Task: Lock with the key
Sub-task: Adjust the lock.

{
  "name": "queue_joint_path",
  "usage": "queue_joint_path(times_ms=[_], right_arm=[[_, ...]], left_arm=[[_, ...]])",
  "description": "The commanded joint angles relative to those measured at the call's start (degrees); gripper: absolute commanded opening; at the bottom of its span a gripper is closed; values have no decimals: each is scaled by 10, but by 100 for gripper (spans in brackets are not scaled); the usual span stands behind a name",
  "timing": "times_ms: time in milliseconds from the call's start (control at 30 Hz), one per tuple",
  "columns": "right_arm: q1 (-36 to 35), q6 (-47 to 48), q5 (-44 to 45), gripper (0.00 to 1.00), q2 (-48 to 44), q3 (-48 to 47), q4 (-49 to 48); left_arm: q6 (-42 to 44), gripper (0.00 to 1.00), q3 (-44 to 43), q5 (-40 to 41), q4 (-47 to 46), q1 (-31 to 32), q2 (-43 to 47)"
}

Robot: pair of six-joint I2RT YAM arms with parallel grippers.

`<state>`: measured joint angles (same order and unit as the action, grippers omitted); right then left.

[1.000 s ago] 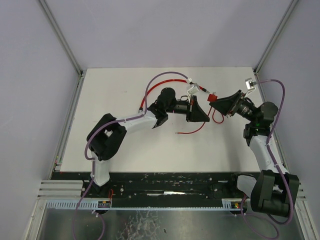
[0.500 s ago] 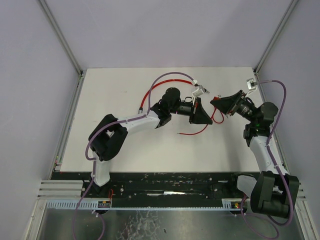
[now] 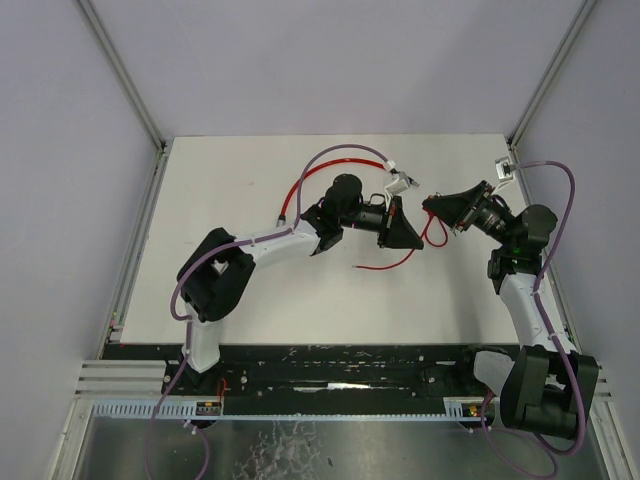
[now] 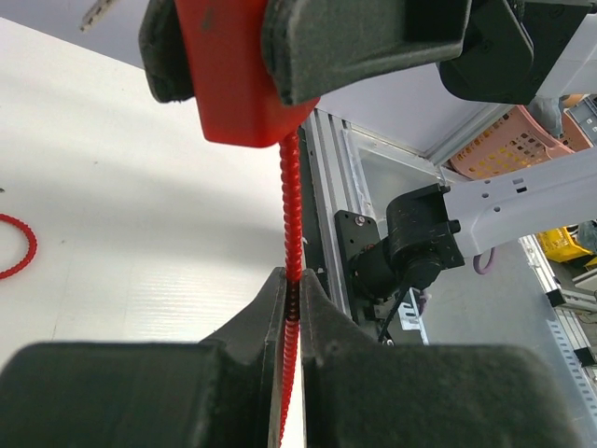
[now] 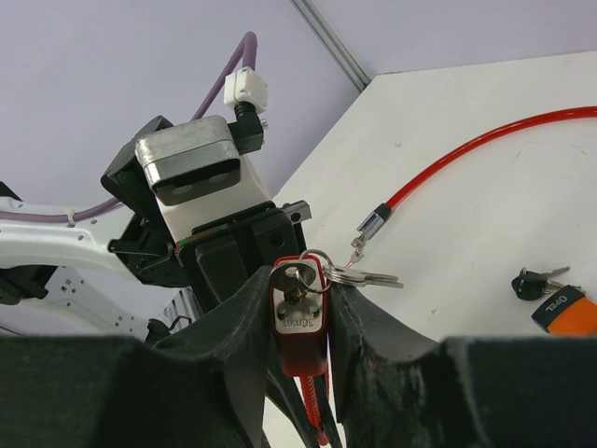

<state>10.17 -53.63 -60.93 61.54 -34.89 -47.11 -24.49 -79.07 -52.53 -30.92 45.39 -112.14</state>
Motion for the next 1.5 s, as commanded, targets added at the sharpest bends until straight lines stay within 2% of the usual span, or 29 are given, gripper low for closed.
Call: queue_joint_path(times_ms=[0,500,567,667,733,833,933,1033,1333,1467], right_arm=[[2,16,0,34,-8,-11,-6],[2,24,-16,31,-1,-20,16],[2,24,-20,24,1,-21,14],[2,26,-23,7,1,-22,12],[2,28,-22,0,-2,-24,13],[16,28,-13,0,-11,-24,14],[45,12,1,0,-22,-14,-5],[63,-13,14,0,-33,3,-38],[103,-49,56,0,-46,36,-81],[127,-77,89,0,-49,55,-112]], left_arm=[[15,0,-24,6,3,3,0],[19,0,-22,17,7,3,3],[19,0,-22,19,7,3,3],[19,1,-21,24,5,3,2],[14,6,-19,34,2,1,4],[3,30,4,53,-26,-4,15],[-11,48,58,83,-102,-12,43],[-27,58,113,117,-200,-18,73],[-108,58,178,138,-325,-31,90],[-181,54,240,223,-357,-26,130]])
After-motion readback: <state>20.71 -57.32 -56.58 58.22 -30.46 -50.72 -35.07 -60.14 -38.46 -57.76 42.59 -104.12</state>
